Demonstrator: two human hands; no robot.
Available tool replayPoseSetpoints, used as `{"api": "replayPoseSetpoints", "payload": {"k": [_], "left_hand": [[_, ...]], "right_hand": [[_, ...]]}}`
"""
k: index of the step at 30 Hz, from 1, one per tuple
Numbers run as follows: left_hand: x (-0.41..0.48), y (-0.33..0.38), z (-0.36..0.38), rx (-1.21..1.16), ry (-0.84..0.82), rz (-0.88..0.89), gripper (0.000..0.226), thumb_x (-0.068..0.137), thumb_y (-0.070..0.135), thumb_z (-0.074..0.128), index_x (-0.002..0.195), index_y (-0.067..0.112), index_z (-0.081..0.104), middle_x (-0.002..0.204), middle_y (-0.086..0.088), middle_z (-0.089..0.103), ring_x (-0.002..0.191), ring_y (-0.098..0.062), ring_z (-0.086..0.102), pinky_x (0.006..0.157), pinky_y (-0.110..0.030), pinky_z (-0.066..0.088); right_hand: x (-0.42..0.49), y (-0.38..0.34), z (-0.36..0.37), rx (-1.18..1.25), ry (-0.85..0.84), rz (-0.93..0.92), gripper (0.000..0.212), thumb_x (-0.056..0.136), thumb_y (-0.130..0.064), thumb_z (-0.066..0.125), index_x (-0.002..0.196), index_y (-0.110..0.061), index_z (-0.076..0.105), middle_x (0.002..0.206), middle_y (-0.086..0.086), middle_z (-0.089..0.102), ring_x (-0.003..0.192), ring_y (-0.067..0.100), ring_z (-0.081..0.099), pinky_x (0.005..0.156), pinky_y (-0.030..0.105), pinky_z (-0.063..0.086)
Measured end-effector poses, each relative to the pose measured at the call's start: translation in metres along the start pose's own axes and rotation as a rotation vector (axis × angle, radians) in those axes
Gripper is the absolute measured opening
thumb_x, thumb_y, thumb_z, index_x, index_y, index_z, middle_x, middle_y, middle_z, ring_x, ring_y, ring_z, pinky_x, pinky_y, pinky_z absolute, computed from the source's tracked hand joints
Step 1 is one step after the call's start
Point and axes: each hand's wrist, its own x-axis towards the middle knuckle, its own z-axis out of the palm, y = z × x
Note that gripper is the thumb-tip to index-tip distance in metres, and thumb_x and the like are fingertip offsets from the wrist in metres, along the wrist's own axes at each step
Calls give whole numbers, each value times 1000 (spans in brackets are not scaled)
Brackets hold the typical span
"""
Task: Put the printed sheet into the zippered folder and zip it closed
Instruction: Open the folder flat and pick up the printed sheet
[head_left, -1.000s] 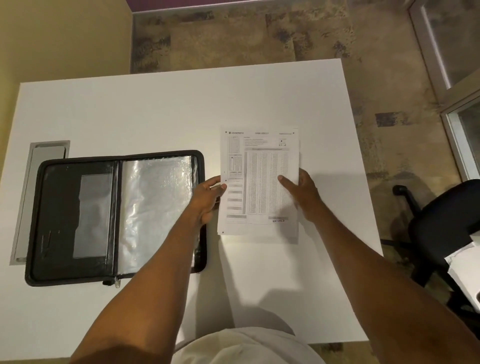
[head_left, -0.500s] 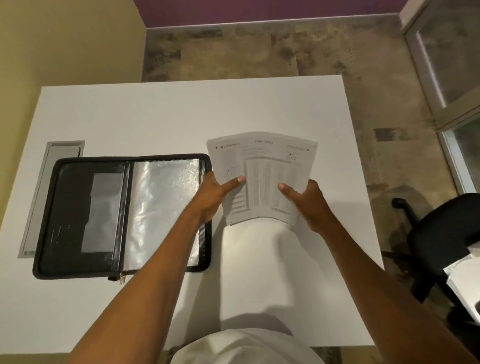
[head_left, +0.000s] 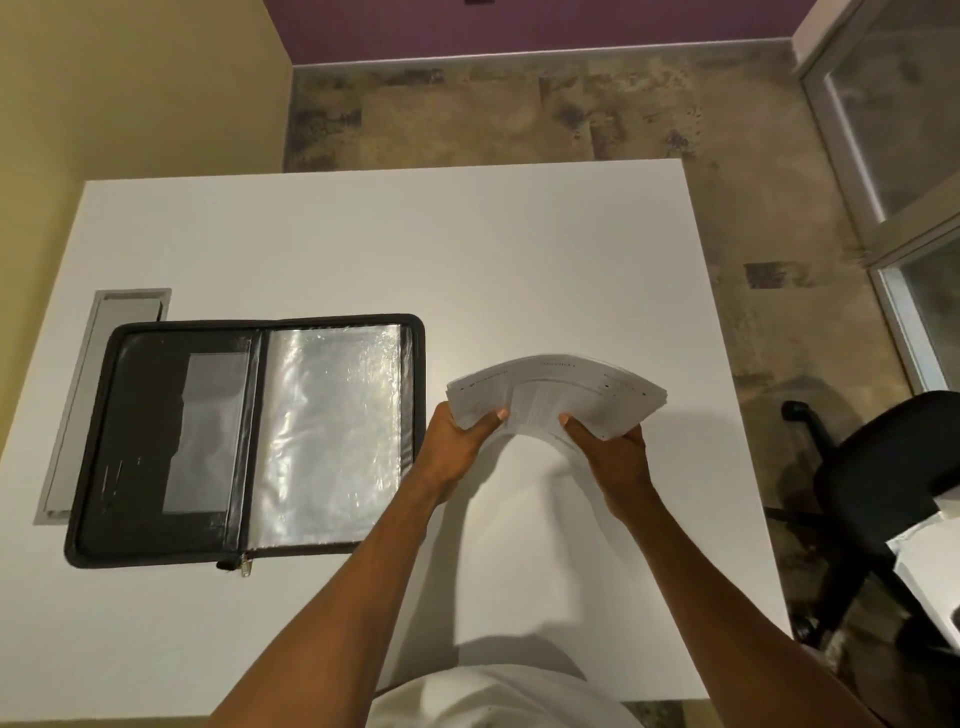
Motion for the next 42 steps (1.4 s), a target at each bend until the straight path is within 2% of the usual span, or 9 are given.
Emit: {"api": "replayPoseSetpoints", "payload": {"k": [3, 9, 12, 16, 23, 26, 28, 31, 42], "left_hand": [[6, 2, 1, -10, 6, 29, 30, 86, 36, 82, 113, 46, 74, 117, 4, 78, 109, -17, 75, 95, -41, 61], [11, -4, 1, -14, 13, 18, 32, 86, 36, 82, 115, 45, 74, 118, 4, 78, 112, -18, 74, 99, -47, 59], [11, -7, 2, -15, 8, -10, 31, 88, 33, 82, 118, 39, 74, 119, 1, 78, 113, -22, 73, 102, -53, 58], [11, -6, 0, -27, 16, -12, 34, 86, 37, 84, 119, 41, 73, 121, 2, 77, 115, -20, 73, 101, -48, 59], [5, -1, -3, 10, 3, -60, 25, 88, 30, 83, 106, 47, 77, 115, 5, 79, 110, -18, 75, 98, -43, 61], [1, 14, -18, 6, -51, -78, 30, 90, 24, 82, 108, 47, 76, 117, 10, 78, 113, -16, 74, 91, -30, 62], [-5, 21, -35, -23, -94, -79, 37, 91, 22, 81, 118, 46, 73, 122, 9, 77, 115, -14, 73, 94, -34, 61], [-16, 26, -61, -58, -112, -83, 44, 93, 21, 80, 135, 22, 67, 127, -1, 75, 118, -21, 72, 100, -41, 60], [-10, 38, -181, -229, -13, -97, 48, 86, 14, 85, 131, 10, 70, 129, -12, 74, 120, -30, 72, 100, -47, 59]], "right_hand": [[7, 0, 1, 6, 18, 22, 32, 83, -10, 86, 95, -36, 72, 95, -20, 79, 92, -1, 75, 90, 30, 57], [13, 1, 2, -11, 25, 26, 33, 82, -11, 87, 100, -32, 68, 96, -17, 79, 93, 0, 74, 94, 35, 57], [14, 0, 2, -18, 20, 43, 33, 83, -12, 86, 106, -28, 69, 110, -5, 78, 104, 13, 74, 101, 41, 57], [17, -5, 1, -55, -36, 17, 35, 85, -10, 84, 91, -43, 80, 98, -13, 81, 94, 4, 76, 93, 34, 59], [20, -4, -2, -166, -52, 39, 26, 83, -17, 86, 93, -31, 67, 87, -17, 79, 84, -1, 75, 74, 15, 59], [23, -14, -5, -262, -197, 31, 31, 84, -23, 86, 106, -33, 68, 105, -11, 77, 97, 7, 75, 79, 21, 61], [23, -21, -2, -276, -360, 45, 44, 85, -23, 86, 125, -27, 67, 116, -5, 77, 107, 12, 75, 87, 28, 62], [17, -31, 19, -307, -504, 21, 50, 88, -23, 82, 135, -29, 65, 125, -11, 75, 112, 8, 73, 90, 25, 60], [6, -36, 149, -403, -488, -82, 40, 97, -26, 72, 136, -22, 65, 120, -13, 75, 102, -1, 74, 79, 12, 56]]}}
